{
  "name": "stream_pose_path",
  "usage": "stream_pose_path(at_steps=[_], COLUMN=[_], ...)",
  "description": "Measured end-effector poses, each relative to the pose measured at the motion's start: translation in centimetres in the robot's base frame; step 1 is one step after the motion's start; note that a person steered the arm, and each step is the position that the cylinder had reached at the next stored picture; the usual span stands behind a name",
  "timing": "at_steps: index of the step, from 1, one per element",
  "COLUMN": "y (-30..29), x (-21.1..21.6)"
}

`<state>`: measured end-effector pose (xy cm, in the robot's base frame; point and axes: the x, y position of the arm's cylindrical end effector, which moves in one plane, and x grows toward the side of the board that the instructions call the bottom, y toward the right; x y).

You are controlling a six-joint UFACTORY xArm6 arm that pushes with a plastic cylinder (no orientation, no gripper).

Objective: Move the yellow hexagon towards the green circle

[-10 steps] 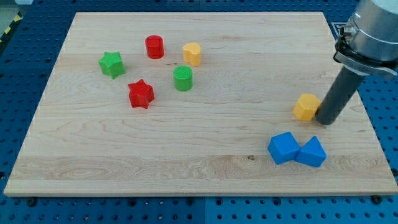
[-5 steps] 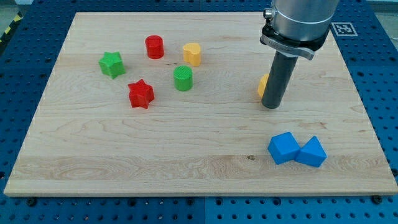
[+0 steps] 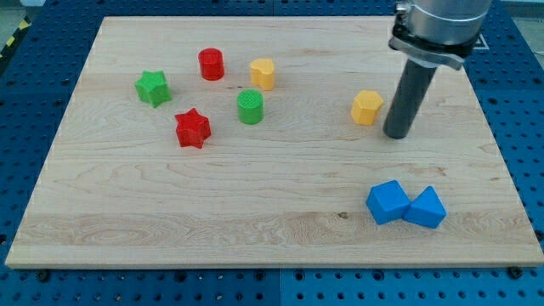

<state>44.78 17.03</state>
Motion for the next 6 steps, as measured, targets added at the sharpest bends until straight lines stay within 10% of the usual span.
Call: stream_pose_path(at_steps=[6], y=[-0.4], x=[-2.5])
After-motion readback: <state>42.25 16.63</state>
